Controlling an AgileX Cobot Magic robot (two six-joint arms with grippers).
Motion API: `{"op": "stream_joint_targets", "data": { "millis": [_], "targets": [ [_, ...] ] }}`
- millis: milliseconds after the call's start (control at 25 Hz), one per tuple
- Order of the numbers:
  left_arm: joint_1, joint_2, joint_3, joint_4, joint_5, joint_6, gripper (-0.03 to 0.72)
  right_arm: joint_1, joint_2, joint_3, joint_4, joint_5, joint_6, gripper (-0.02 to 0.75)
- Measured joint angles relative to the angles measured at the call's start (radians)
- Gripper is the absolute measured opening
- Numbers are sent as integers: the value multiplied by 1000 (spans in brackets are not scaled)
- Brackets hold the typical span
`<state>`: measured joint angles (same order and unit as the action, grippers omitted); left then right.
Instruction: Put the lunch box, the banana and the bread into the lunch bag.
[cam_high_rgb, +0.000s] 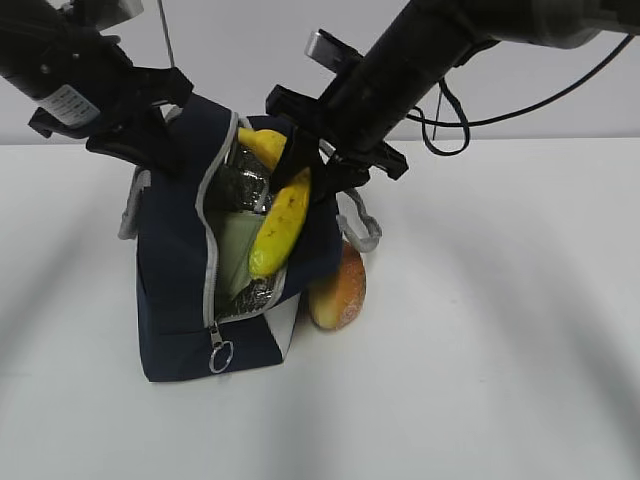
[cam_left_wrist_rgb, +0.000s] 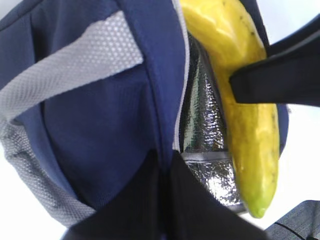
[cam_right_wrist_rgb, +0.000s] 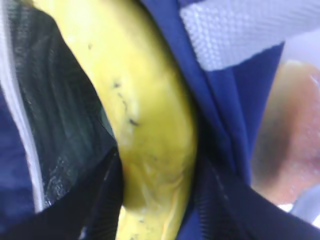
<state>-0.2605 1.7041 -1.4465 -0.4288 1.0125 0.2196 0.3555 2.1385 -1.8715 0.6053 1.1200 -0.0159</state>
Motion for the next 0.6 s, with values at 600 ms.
{"op": "stream_joint_targets", "data": {
  "millis": [600],
  "targets": [
    [0,0,0,-1,-1,0,-3,45,72,-5,146,-121,-91,306]
  ]
}}
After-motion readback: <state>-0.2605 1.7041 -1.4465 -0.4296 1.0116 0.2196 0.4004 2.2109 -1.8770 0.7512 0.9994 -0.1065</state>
